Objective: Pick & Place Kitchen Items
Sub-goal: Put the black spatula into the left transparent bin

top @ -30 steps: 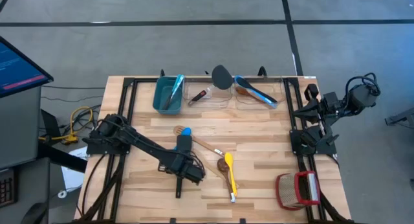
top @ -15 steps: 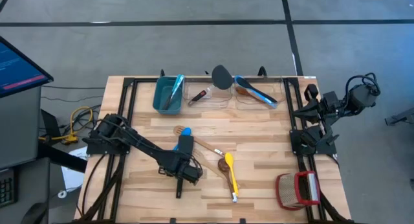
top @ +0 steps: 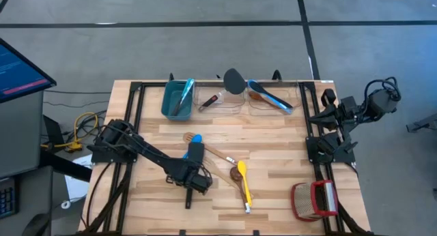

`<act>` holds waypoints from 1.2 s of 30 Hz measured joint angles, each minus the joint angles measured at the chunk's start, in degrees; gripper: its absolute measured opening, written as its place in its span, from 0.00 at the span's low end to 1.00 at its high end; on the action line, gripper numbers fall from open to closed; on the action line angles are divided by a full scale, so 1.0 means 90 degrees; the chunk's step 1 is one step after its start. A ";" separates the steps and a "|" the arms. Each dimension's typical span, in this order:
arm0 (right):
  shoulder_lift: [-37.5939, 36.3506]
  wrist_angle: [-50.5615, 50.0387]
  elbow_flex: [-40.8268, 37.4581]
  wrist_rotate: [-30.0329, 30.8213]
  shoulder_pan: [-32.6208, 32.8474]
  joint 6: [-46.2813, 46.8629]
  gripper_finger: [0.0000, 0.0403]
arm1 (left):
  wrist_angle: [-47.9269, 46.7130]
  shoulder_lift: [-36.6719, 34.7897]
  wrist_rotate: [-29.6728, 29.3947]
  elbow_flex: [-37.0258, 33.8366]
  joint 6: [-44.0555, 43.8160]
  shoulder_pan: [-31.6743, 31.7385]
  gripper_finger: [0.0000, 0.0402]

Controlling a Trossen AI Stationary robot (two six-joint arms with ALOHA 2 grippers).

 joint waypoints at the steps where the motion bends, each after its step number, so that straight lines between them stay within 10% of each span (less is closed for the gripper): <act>1: 0.0000 -0.0015 0.0000 0.0000 -0.0001 0.0001 0.00 | -0.0009 0.0004 0.0000 -0.0003 0.0000 0.0000 0.33; 14: 0.0000 -0.0148 0.0000 0.0000 -0.0002 0.0000 0.00 | 0.0045 -0.0158 -0.0096 -0.0011 0.0047 -0.0022 0.21; 36: 0.0000 -0.0167 0.0000 0.0000 -0.0002 -0.0005 0.00 | 0.0611 -0.1828 -0.2232 -0.0017 0.0895 -0.0379 0.21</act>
